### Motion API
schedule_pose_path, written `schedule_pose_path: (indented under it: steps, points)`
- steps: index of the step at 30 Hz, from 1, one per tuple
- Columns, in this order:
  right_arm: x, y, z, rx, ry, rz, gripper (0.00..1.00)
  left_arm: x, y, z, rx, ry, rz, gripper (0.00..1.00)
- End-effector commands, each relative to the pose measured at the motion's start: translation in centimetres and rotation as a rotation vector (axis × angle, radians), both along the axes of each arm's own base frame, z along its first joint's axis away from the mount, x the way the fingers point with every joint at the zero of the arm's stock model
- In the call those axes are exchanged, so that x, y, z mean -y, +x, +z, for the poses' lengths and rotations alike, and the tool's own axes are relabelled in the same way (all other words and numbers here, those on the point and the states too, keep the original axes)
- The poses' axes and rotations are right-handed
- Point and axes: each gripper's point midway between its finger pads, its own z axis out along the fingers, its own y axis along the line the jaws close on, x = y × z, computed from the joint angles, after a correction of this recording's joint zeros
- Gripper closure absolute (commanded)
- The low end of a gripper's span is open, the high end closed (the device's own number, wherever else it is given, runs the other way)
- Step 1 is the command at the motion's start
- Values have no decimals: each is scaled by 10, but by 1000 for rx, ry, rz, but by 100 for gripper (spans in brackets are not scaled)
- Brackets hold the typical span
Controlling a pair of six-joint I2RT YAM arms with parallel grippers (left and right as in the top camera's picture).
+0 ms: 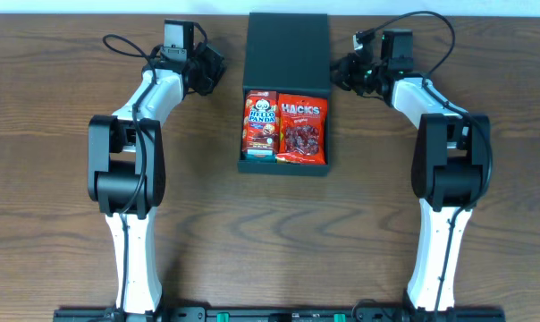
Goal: Pack container
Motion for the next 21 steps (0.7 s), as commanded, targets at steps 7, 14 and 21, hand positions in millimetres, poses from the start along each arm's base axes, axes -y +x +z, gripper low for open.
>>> schedule_pose_path:
  steps: [7,14,21]
  points:
    - [-27,-13,37,117,159,184,99,-13,1,-9,-22,-37,0,94]
    - [-35,-26,49,169,215,291,98,-2,-1,-2,-15,-99,-51,94]
    - [-35,-33,58,203,253,344,98,11,11,21,89,-169,-108,93]
